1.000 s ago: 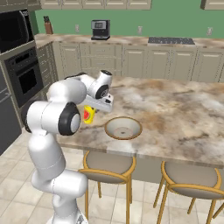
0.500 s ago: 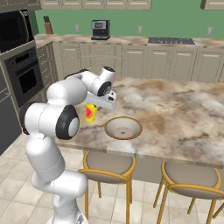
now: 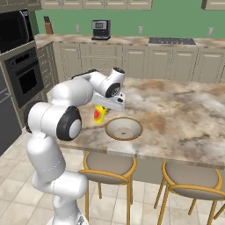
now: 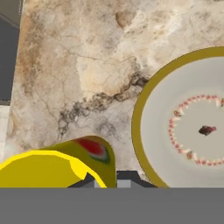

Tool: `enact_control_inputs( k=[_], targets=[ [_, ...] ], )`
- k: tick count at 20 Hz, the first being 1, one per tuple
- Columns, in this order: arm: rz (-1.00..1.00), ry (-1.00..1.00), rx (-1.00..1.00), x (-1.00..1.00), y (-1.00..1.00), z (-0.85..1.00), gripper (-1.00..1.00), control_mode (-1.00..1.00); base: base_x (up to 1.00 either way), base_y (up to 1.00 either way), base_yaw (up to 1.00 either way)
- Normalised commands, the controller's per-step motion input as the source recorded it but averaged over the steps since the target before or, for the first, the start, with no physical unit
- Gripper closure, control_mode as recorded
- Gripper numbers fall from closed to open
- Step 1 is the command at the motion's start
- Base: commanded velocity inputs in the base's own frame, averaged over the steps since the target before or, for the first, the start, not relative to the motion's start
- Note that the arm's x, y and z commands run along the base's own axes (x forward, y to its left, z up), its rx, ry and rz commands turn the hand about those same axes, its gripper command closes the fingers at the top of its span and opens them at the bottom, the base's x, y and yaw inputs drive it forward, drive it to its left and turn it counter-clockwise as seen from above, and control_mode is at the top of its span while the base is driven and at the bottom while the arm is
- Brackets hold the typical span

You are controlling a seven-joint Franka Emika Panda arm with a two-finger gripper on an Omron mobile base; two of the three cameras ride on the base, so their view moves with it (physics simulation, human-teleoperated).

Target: Place the cup inside the bowl on the dining table and move the bowl to any counter.

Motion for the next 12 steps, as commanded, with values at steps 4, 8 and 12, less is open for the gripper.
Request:
enact_control_inputs(
  k=[4,8,12],
  targets=[
    [0.0,0.0,0.0,0.0,-0.48,0.0,1.0,-1.0,0.0,0.0,0.0],
    [0.01,0.0,0.0,0.0,-0.51,0.0,1.0,-1.0,0.0,0.0,0.0],
    [0.02,0.0,0.0,0.0,-0.53,0.0,1.0,-1.0,0.0,0.0,0.0]
  ],
)
